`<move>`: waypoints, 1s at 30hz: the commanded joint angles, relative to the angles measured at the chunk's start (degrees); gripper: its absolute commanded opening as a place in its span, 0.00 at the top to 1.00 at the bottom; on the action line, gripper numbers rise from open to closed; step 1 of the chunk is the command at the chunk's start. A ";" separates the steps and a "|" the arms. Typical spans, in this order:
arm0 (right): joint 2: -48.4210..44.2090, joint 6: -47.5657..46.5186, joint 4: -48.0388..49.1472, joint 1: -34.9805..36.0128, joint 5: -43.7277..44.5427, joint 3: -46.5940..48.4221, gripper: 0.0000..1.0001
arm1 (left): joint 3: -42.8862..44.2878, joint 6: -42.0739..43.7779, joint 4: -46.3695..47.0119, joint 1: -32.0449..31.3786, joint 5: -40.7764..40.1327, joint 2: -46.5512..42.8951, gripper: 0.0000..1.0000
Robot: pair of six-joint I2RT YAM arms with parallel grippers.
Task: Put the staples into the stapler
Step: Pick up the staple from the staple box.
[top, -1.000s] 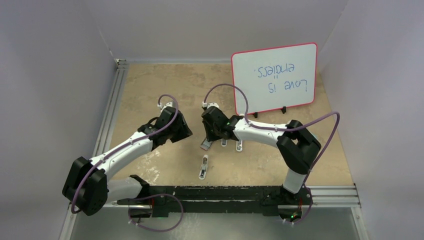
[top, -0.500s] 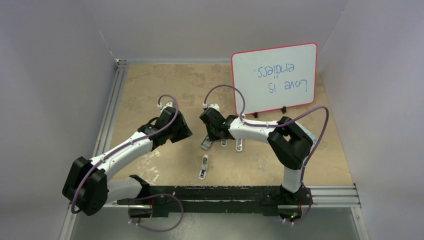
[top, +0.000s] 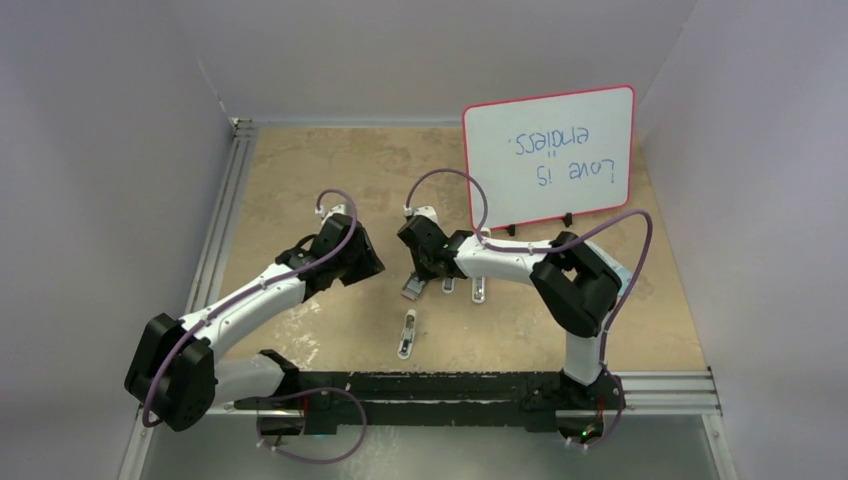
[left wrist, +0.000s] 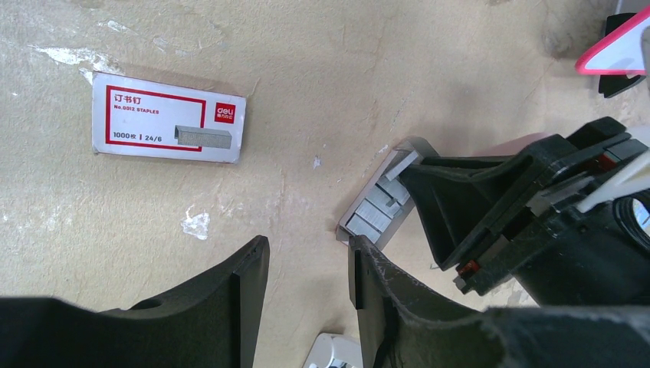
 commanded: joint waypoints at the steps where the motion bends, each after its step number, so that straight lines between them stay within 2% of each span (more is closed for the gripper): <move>1: 1.18 -1.21 1.54 -0.24 0.91 2.19 0.75 | -0.67 1.03 1.87 0.50 -0.54 -1.10 0.58; 8: 1.57 -1.45 1.28 -0.30 -0.32 0.99 0.74 | -0.80 1.07 1.84 0.47 -0.78 -1.31 0.58; 15: -0.18 -0.65 1.11 -0.24 0.22 1.35 0.85 | -0.80 1.05 1.90 0.56 -0.42 -1.28 0.58; 30: -9.63 4.45 -2.18 -0.29 1.88 -1.83 0.90 | -1.54 1.16 2.11 0.54 2.16 -3.05 0.58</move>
